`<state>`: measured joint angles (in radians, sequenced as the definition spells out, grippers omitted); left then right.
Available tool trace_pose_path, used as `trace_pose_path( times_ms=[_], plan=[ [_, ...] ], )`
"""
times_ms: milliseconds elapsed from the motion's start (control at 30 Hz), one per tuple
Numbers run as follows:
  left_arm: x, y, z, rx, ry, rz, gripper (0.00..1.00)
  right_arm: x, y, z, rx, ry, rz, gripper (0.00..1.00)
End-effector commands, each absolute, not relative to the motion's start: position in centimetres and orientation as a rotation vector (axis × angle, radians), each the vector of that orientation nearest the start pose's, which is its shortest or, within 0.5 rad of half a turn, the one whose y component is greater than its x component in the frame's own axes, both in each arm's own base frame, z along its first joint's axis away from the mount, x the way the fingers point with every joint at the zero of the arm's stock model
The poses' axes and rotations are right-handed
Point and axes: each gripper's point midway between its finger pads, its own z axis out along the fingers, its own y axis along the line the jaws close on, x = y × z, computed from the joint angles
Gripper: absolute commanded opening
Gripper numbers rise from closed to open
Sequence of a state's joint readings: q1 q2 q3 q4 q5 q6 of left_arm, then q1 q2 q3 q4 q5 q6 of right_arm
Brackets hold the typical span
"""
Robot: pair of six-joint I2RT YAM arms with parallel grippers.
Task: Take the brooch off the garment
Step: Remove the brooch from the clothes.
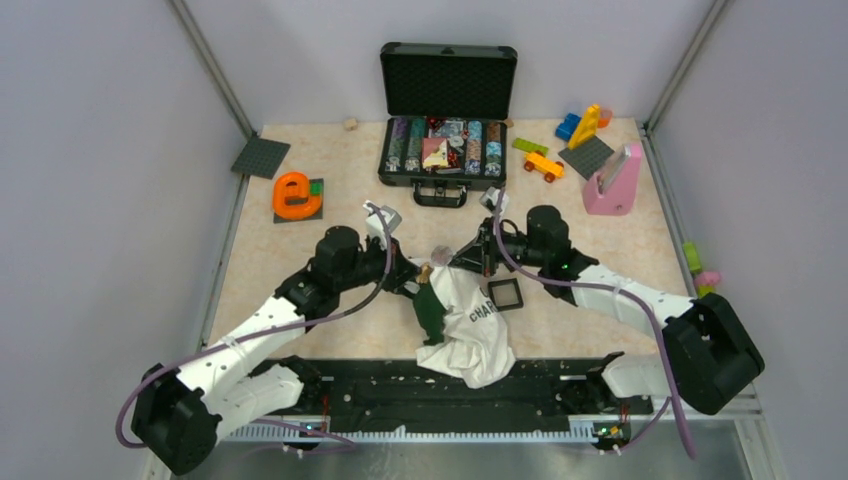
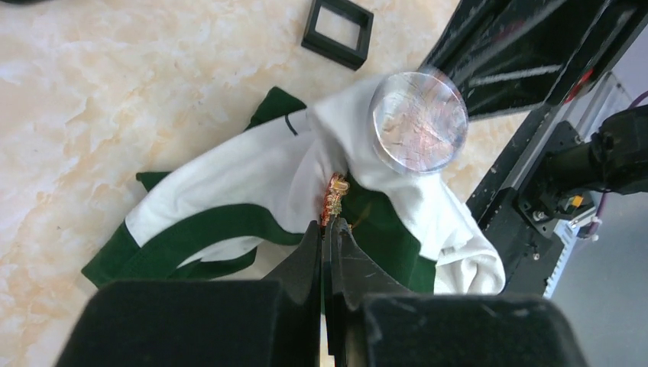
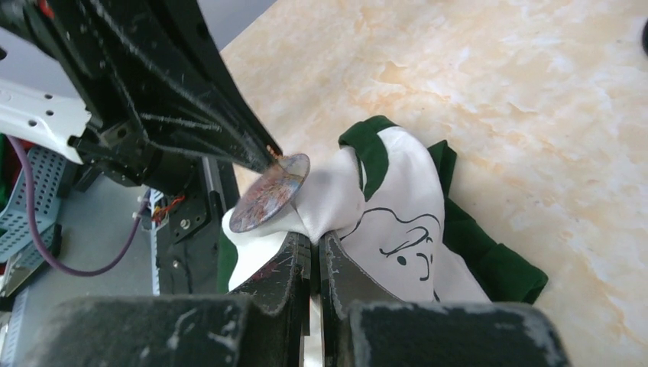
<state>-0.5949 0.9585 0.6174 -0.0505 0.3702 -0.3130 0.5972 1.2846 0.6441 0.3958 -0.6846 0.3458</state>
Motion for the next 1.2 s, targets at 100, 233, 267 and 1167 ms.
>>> trace_pose_path(
  times_ms=[100,233,267,1167],
  plan=[
    [22.0,-23.8,16.5,0.571,2.049,-0.841,0.00,26.0,29.8,23.1,-0.678,1.668,1.211,0.00],
    [22.6,-22.7,17.2,0.484,2.047,-0.783,0.00,26.6,28.8,22.3,-0.655,1.706,1.151,0.00],
    [22.9,-22.1,17.4,0.441,2.050,-0.751,0.00,26.6,28.5,21.8,-0.649,1.723,1.136,0.00],
    [20.9,-22.8,26.8,0.318,1.830,-1.242,0.00,19.8,32.3,25.0,-0.906,1.481,1.427,0.74]
  ],
)
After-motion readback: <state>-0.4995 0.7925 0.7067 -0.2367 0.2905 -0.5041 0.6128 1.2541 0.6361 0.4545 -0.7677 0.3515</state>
